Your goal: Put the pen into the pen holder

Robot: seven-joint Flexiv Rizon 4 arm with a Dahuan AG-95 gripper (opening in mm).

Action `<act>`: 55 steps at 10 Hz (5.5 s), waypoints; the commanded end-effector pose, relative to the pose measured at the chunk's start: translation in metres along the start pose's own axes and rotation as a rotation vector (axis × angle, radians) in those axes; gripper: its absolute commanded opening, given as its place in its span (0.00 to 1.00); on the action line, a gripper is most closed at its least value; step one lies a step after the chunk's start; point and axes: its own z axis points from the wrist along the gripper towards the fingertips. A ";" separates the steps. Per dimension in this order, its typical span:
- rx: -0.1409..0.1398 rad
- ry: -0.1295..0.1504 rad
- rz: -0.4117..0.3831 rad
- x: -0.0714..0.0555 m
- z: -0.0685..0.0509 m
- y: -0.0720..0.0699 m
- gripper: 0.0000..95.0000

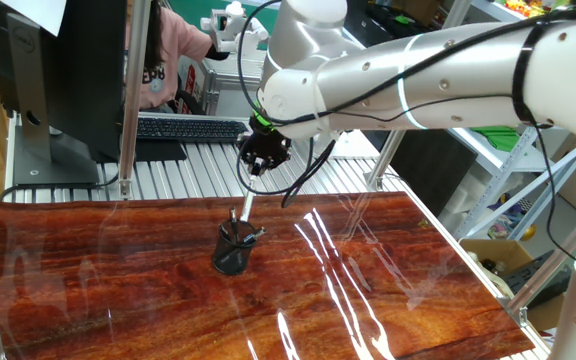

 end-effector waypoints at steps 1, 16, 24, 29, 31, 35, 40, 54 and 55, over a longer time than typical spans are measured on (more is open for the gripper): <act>-0.001 -0.005 0.003 0.001 0.001 0.001 0.00; -0.007 -0.049 0.016 0.016 -0.014 0.002 0.00; -0.018 -0.075 0.011 0.016 -0.014 0.002 0.00; -0.012 -0.098 0.005 0.014 -0.013 0.002 0.00; -0.006 -0.112 0.001 0.014 -0.013 0.002 0.00; -0.002 -0.154 0.002 0.014 -0.013 0.002 0.00; 0.011 -0.189 -0.002 0.015 -0.014 0.002 0.00; 0.027 -0.217 -0.004 0.019 -0.018 0.004 0.00; 0.027 -0.217 -0.005 0.019 -0.018 0.004 0.00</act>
